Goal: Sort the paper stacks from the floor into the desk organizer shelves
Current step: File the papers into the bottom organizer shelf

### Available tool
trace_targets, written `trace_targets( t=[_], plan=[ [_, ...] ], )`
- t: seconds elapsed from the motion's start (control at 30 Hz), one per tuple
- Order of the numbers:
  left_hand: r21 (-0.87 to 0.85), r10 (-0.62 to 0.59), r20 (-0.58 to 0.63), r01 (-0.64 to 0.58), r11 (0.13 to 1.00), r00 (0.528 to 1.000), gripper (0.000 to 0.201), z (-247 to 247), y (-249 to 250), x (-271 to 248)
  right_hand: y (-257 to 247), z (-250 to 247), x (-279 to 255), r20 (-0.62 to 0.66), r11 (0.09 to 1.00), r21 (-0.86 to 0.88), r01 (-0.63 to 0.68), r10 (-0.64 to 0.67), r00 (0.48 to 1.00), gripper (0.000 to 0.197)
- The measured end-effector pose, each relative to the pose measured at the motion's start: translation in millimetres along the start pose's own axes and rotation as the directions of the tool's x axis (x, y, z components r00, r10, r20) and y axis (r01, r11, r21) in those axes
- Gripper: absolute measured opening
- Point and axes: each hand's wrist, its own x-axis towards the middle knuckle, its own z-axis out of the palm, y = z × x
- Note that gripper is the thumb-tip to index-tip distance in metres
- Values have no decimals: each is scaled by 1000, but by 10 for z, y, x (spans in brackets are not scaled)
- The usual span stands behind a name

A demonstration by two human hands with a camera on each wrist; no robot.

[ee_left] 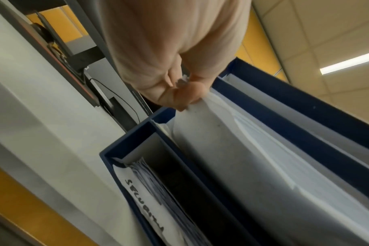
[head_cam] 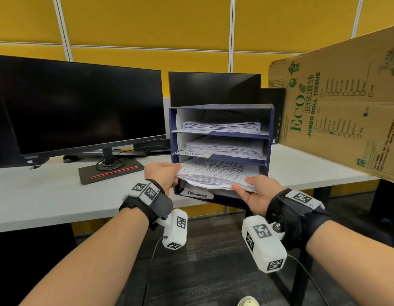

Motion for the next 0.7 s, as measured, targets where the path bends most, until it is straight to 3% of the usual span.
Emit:
trace_targets(
  t=[0.2,0.37,0.47,0.63,0.7],
  plan=[
    [90,68,-50,-63,994,996,18,85,-226,329,102,82,295,34,996,-49,69,-67,997,44],
    [27,69,26,-70,997,997,25,78,-193,220,36,145,308,34,990,-101,98,-95,995,43],
    [122,104,107,-117,986,989,22,-18,-193,135,39,133,232,55,984,-124,127,-121,991,43],
    [460,274,142,-309,833,951,32,-223,-231,39,-69,25,-34,33,902,-426,74,-67,997,48],
    [558,321,135,-339,757,938,33,-258,-218,-8,-124,-52,-129,21,764,-640,79,-85,996,53]
  ],
)
